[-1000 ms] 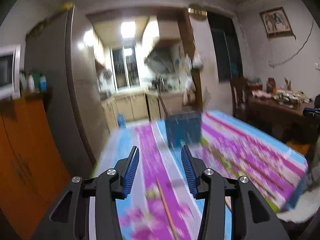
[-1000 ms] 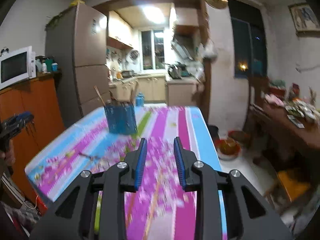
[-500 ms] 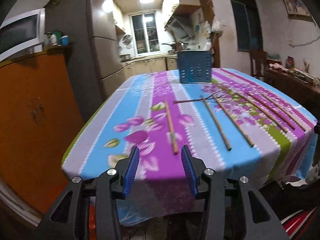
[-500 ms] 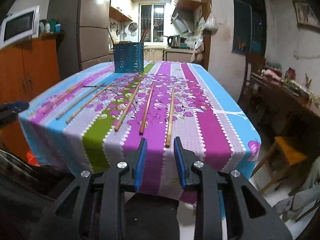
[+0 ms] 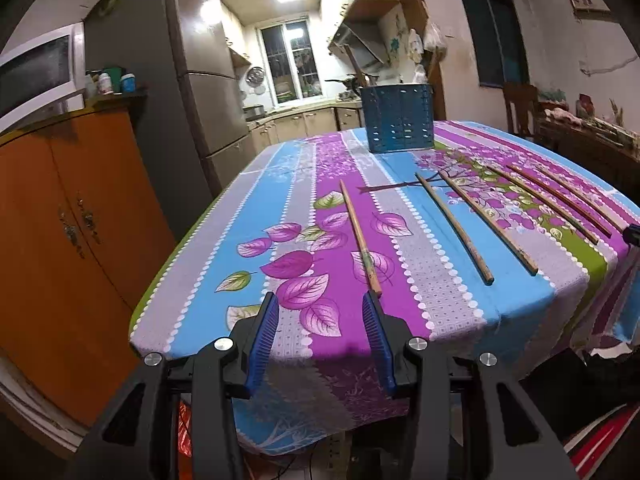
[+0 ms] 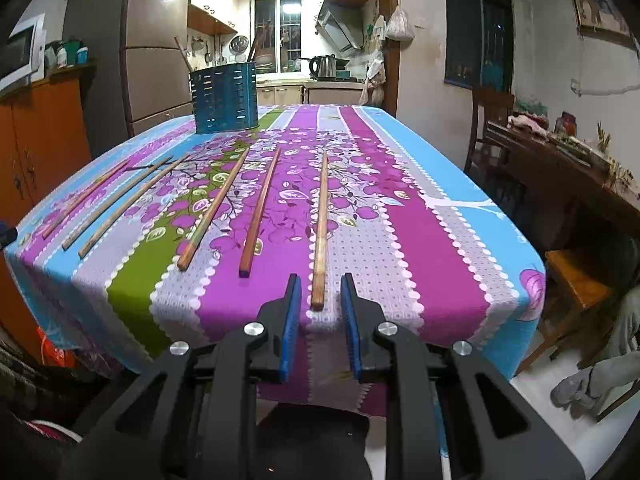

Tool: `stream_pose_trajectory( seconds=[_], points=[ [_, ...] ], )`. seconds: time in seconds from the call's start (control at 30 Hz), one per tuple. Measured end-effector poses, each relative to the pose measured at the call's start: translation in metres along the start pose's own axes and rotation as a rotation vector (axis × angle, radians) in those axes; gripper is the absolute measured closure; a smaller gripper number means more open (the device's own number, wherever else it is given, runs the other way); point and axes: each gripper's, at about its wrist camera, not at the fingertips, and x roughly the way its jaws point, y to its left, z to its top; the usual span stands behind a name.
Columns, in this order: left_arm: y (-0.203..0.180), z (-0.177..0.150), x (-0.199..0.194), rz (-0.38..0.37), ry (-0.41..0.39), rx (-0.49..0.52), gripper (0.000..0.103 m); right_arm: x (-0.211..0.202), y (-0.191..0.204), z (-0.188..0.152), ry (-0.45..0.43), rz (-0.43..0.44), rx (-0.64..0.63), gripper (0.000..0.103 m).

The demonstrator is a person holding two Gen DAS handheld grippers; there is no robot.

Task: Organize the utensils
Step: 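Move both open tools back toward the chopsticks on the table, then close the left tool on a wooden chopstick while the right tool grasps another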

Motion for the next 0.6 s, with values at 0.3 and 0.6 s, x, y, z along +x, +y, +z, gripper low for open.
stream_pose_trajectory(
  seconds=[0.3,0.6],
  points=[
    [-0.017,0.011,0.018,-0.105,-0.008,0.084,0.058,0.002,0.006,0.001,0.006,-0.034,0.0,0.098],
    [-0.024,0.009,0.052,-0.112,0.027,0.058,0.069,0.003,0.011,0.002,0.006,-0.067,-0.012,0.098]
  ],
)
